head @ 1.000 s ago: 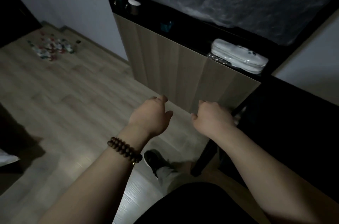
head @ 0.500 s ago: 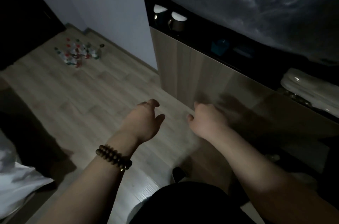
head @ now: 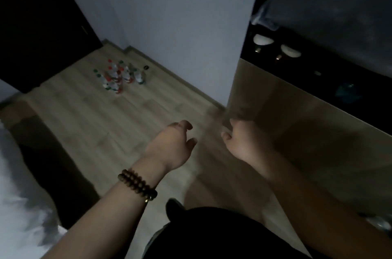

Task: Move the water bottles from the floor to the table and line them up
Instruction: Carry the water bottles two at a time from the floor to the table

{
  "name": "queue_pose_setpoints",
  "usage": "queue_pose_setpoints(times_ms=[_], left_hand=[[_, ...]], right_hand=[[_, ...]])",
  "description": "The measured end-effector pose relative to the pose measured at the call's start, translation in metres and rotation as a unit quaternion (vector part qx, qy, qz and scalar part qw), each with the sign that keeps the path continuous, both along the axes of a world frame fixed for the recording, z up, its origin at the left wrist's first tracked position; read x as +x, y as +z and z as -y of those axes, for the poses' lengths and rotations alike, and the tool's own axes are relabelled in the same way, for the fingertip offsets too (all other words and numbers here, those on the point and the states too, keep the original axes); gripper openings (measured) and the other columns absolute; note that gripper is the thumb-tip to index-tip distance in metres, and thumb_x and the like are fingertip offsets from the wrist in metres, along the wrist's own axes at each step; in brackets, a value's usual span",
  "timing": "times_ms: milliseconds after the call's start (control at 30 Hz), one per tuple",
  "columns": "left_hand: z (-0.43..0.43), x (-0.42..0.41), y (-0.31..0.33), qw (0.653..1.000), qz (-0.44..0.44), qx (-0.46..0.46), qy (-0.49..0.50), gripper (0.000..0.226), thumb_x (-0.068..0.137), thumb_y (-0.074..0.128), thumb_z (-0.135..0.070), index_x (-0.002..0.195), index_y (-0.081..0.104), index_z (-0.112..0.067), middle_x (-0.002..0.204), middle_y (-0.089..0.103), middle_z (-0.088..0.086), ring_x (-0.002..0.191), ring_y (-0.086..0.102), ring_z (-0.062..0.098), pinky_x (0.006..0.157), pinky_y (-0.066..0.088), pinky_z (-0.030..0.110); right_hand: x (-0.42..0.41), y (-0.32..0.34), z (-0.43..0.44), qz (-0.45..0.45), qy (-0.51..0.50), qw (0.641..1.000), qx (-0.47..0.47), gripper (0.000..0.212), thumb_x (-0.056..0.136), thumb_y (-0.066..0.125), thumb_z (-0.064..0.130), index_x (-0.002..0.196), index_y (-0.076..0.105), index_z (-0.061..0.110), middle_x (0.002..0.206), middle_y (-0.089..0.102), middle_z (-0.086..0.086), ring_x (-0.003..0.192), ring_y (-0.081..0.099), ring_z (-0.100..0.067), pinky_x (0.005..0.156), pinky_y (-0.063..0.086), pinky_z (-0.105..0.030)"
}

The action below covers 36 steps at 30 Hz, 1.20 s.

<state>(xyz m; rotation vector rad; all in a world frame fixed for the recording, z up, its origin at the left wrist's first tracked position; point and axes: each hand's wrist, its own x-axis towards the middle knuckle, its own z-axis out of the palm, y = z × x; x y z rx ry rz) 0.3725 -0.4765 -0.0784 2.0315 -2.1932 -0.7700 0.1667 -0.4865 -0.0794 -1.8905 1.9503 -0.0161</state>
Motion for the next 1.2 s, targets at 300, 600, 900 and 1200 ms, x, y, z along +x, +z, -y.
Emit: queue_pose_setpoints(times_ms=[300, 600, 900, 1200], left_hand=[[0.076, 0.195, 0.015, 0.998, -0.042, -0.030, 0.025, 0.039, 0.097, 0.060, -0.044, 0.132, 0.056, -0.027, 0.124, 0.065, -0.004, 0.109, 0.064, 0.017, 0.088, 0.050, 0.026], [0.179, 0.378, -0.024, 0.996, -0.060, -0.014, 0.058, 0.032, 0.096, 0.062, -0.045, 0.124, 0.061, -0.028, 0.119, 0.067, -0.007, 0.105, 0.064, 0.014, 0.085, 0.051, 0.027], [0.296, 0.602, -0.015, 0.993, 0.030, 0.099, 0.054, 0.044, 0.098, 0.060, -0.045, 0.138, 0.052, -0.028, 0.132, 0.061, -0.004, 0.114, 0.061, 0.013, 0.091, 0.053, 0.030], [0.389, 0.785, -0.027, 0.997, -0.006, 0.055, 0.061, 0.038, 0.097, 0.062, -0.042, 0.129, 0.062, -0.021, 0.123, 0.068, 0.000, 0.106, 0.065, 0.017, 0.088, 0.051, 0.030]], right_hand=[[0.186, 0.003, 0.083, -0.019, 0.060, 0.998, -0.019, 0.043, 0.101, 0.049, 0.044, 0.130, 0.060, 0.015, 0.126, 0.066, -0.007, 0.120, 0.062, -0.030, 0.092, 0.049, -0.038], [0.368, -0.043, 0.196, -0.007, 0.089, 0.996, 0.024, 0.029, 0.098, 0.047, 0.041, 0.107, 0.062, 0.018, 0.101, 0.066, -0.006, 0.095, 0.066, -0.028, 0.076, 0.055, -0.038], [0.574, -0.054, 0.323, 0.044, 0.067, 0.995, 0.067, 0.030, 0.100, 0.050, 0.040, 0.115, 0.062, 0.017, 0.107, 0.068, -0.005, 0.093, 0.065, -0.023, 0.074, 0.049, -0.032], [0.736, -0.049, 0.404, 0.020, 0.054, 0.998, 0.036, 0.043, 0.100, 0.051, 0.041, 0.134, 0.059, 0.016, 0.126, 0.064, -0.006, 0.110, 0.063, -0.026, 0.078, 0.051, -0.034]])
